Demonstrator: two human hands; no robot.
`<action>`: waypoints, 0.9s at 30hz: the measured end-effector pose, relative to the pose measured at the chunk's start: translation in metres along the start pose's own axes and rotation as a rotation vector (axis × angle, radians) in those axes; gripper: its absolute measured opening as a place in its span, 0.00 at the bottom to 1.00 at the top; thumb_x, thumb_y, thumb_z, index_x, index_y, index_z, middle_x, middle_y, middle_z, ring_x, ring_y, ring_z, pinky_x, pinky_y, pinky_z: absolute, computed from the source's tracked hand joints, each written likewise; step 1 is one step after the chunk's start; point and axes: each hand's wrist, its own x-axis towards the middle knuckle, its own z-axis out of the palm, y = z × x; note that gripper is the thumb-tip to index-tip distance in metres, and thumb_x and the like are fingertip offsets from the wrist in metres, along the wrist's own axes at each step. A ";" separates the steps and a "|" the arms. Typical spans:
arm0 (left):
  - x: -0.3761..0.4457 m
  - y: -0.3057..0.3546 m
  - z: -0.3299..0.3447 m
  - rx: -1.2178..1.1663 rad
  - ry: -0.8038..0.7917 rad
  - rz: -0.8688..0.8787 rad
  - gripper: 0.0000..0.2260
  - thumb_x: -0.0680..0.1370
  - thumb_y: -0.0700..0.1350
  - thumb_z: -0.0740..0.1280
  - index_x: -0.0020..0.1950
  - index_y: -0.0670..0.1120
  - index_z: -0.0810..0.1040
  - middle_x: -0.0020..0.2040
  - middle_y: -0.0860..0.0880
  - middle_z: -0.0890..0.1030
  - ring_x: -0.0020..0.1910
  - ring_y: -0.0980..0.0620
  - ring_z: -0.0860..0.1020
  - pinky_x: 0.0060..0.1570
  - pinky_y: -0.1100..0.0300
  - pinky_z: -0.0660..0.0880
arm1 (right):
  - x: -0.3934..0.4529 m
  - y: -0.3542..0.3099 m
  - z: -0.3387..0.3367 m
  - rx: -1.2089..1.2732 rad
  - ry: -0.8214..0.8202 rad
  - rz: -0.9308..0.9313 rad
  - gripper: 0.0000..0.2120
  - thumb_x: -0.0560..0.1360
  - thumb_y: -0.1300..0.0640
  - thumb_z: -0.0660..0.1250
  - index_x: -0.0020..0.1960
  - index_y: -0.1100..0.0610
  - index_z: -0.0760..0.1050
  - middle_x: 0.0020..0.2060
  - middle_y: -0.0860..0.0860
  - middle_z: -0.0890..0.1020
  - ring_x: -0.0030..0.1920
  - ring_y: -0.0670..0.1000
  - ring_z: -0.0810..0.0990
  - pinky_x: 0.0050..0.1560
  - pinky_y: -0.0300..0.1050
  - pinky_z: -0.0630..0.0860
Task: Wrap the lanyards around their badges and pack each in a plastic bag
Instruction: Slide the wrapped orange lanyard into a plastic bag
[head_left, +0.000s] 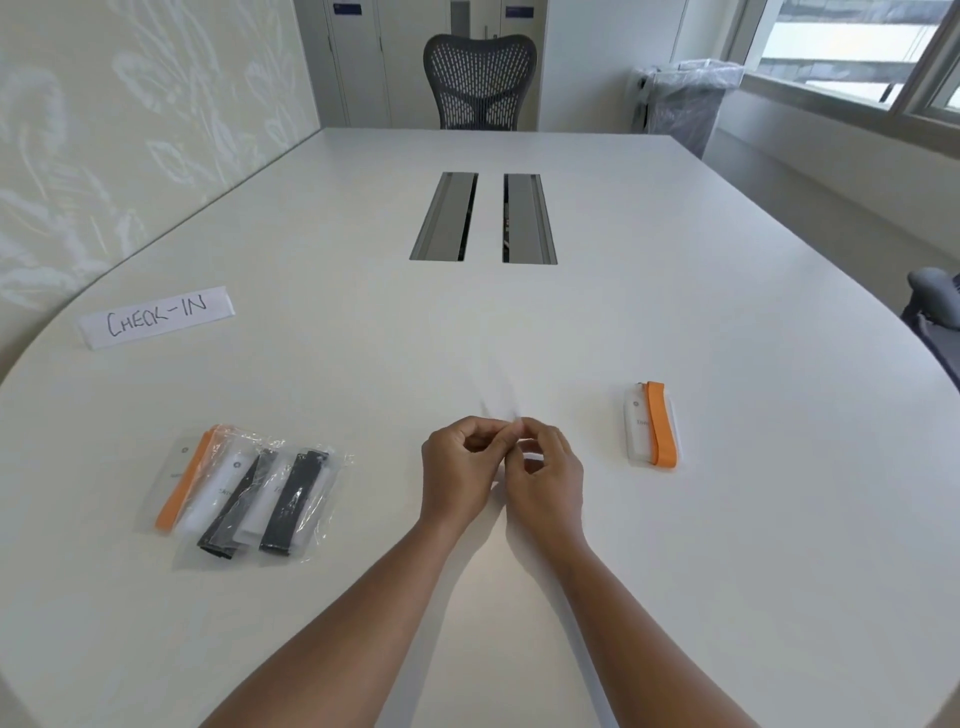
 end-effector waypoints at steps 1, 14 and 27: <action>0.000 0.001 0.000 -0.001 -0.004 -0.006 0.04 0.74 0.51 0.76 0.43 0.52 0.87 0.39 0.56 0.87 0.41 0.57 0.85 0.42 0.66 0.80 | 0.000 0.000 -0.001 0.009 -0.017 0.017 0.12 0.77 0.63 0.64 0.58 0.52 0.78 0.50 0.43 0.81 0.48 0.38 0.80 0.42 0.30 0.76; -0.002 -0.004 0.003 0.059 -0.023 0.013 0.05 0.78 0.43 0.72 0.46 0.52 0.86 0.42 0.58 0.86 0.44 0.60 0.84 0.44 0.71 0.76 | 0.003 -0.003 -0.013 0.147 -0.050 0.161 0.05 0.78 0.62 0.66 0.51 0.54 0.77 0.41 0.48 0.85 0.41 0.44 0.84 0.41 0.35 0.78; -0.001 0.004 0.000 0.160 -0.029 0.028 0.04 0.77 0.49 0.72 0.46 0.51 0.86 0.39 0.59 0.86 0.41 0.62 0.83 0.41 0.72 0.75 | 0.003 -0.011 -0.015 0.046 -0.018 0.112 0.06 0.78 0.61 0.66 0.50 0.56 0.81 0.50 0.49 0.82 0.50 0.46 0.81 0.52 0.39 0.77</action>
